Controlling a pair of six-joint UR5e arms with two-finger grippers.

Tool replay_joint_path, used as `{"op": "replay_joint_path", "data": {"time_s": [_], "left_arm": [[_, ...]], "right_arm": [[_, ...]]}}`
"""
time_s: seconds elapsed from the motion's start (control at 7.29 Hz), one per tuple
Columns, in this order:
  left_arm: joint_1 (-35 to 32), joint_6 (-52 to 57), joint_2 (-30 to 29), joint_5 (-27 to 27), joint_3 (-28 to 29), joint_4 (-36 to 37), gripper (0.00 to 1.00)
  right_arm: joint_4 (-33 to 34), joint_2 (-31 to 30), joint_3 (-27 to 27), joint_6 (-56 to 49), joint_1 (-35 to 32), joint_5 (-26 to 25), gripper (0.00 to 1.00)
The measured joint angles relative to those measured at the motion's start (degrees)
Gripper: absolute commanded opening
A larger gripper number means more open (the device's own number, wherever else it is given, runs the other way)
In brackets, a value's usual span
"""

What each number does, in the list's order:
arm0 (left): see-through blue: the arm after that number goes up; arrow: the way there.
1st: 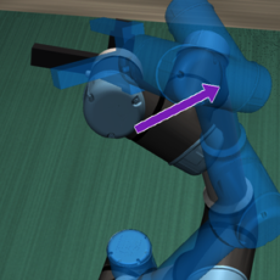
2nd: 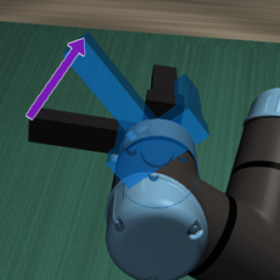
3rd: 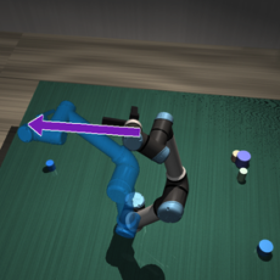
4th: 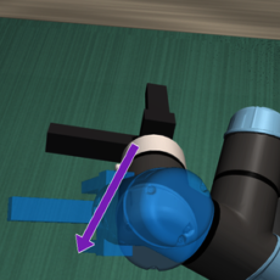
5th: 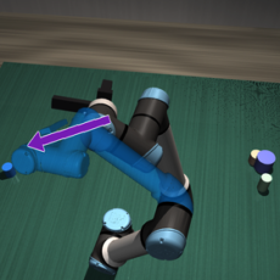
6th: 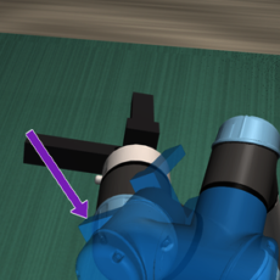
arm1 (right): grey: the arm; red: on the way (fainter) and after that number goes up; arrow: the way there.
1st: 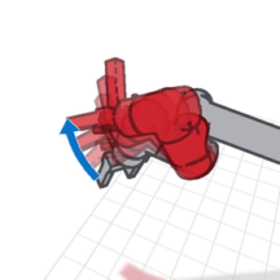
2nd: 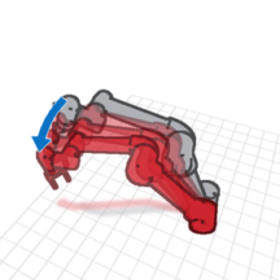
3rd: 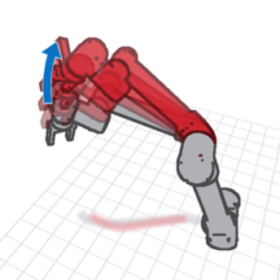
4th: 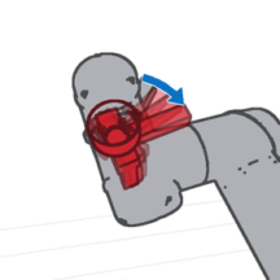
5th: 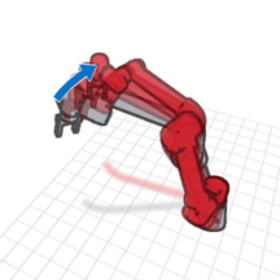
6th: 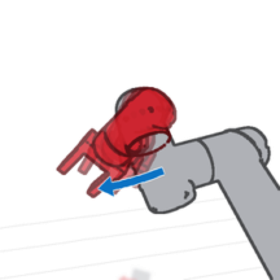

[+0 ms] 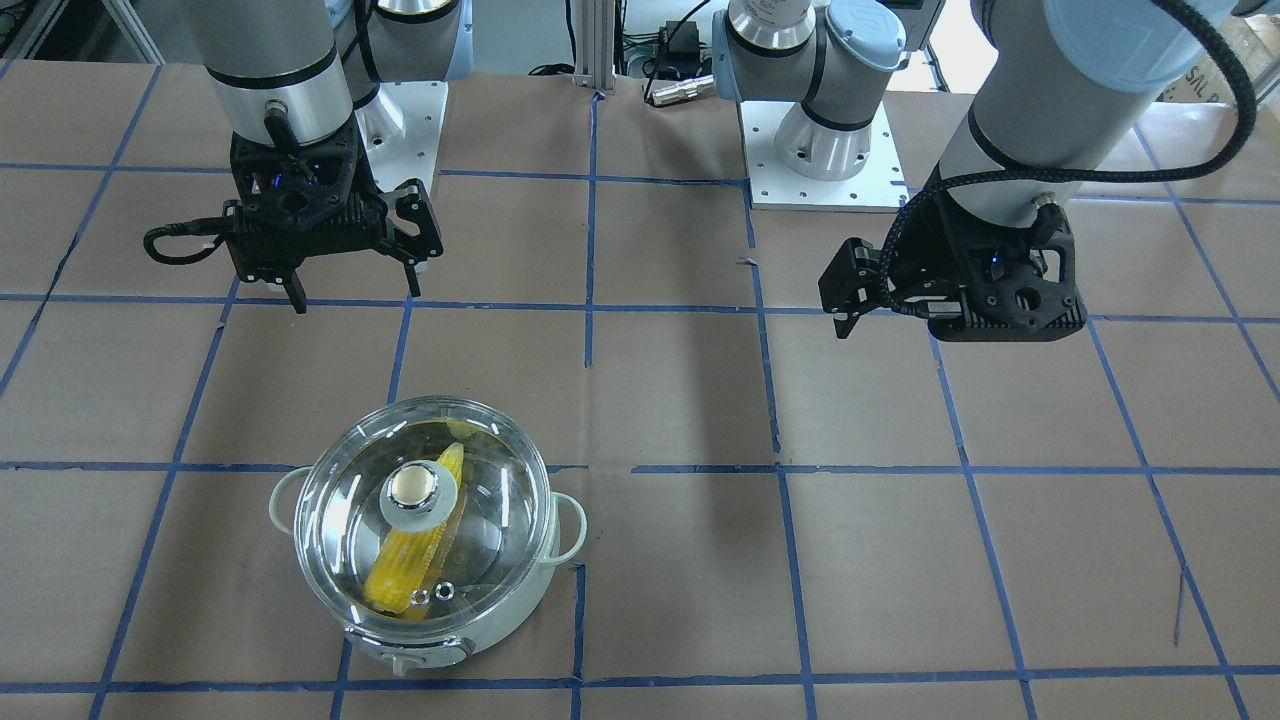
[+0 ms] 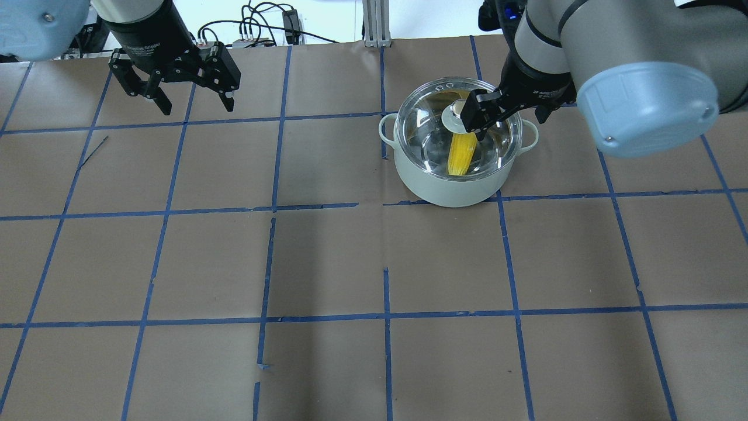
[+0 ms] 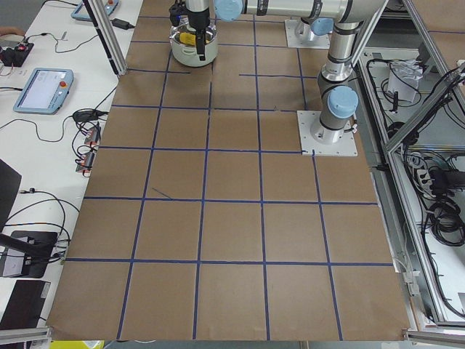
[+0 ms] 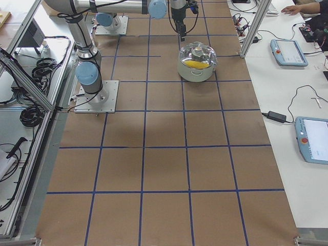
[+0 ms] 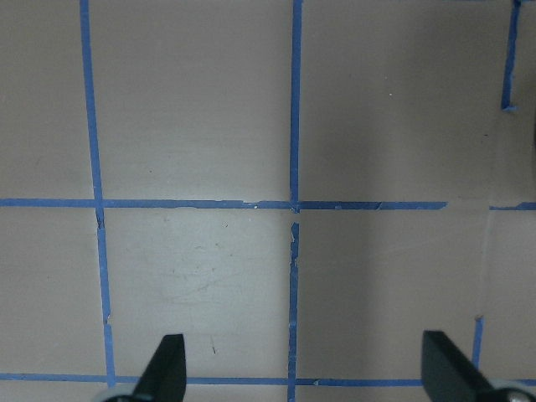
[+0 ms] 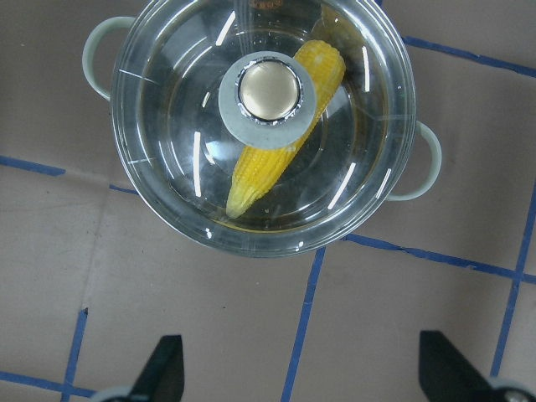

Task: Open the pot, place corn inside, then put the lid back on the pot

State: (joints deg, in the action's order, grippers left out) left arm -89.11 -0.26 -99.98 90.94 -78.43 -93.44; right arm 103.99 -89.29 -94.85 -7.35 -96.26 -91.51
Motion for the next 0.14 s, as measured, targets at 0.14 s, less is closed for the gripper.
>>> {"op": "replay_joint_path", "data": {"time_s": [0.14], "left_arm": [[0.0, 0.0, 0.0, 0.0, 0.0, 0.0, 1.00]], "right_arm": [[0.1, -0.5, -0.6, 0.1, 0.1, -0.1, 1.00]]}}
